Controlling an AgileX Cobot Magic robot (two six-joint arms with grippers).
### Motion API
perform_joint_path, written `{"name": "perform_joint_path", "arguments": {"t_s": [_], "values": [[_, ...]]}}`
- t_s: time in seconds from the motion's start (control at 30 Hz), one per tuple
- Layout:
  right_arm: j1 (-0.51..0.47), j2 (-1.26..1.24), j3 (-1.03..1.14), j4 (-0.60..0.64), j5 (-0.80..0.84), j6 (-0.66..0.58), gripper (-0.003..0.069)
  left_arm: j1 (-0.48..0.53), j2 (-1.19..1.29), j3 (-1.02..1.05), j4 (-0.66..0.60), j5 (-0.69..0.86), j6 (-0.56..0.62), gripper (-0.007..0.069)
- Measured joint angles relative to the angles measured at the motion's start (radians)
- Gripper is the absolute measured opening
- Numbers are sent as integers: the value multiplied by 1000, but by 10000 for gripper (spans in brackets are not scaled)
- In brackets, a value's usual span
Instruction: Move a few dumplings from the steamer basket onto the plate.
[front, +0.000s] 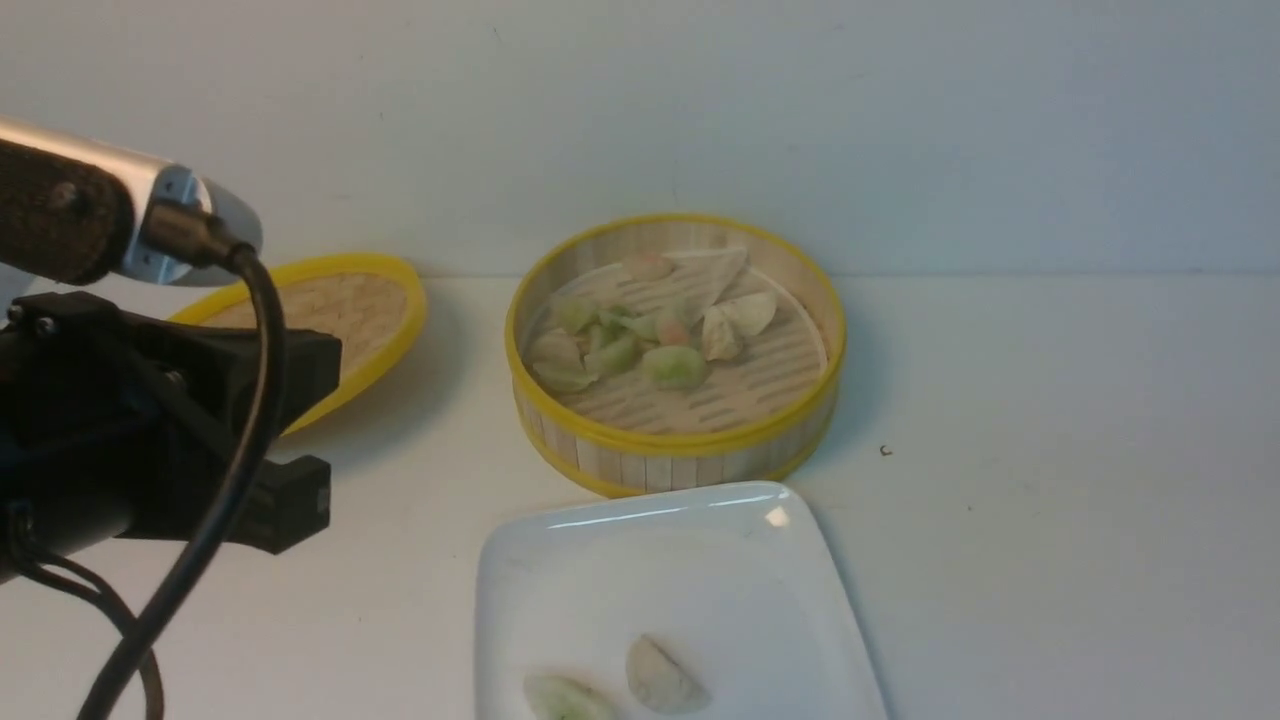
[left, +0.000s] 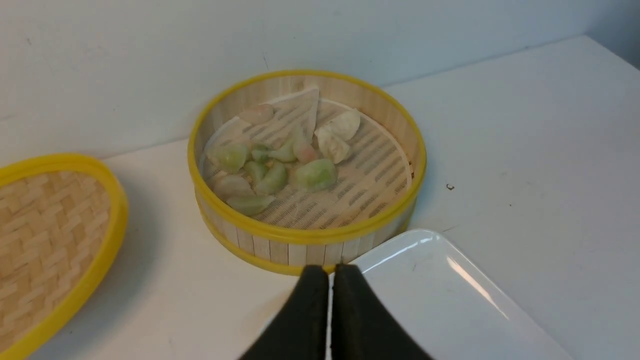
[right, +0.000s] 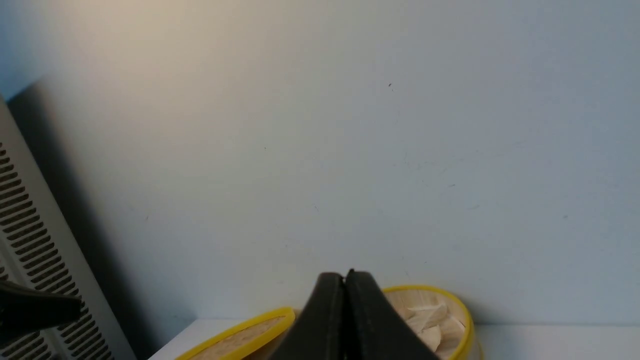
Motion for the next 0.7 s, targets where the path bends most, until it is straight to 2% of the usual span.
{"name": "perform_joint_path", "arguments": {"t_s": [0.4,0.53,0.7], "values": [[0,0,0,0,0,0,-15,0,12,0,4,0,1,-6],[0,0,0,0,0,0,-15,0,9,9,35,-7,34,-6],[0,0,0,0,0,0,-15,37,-76,152,26,-123,183,-6]]}}
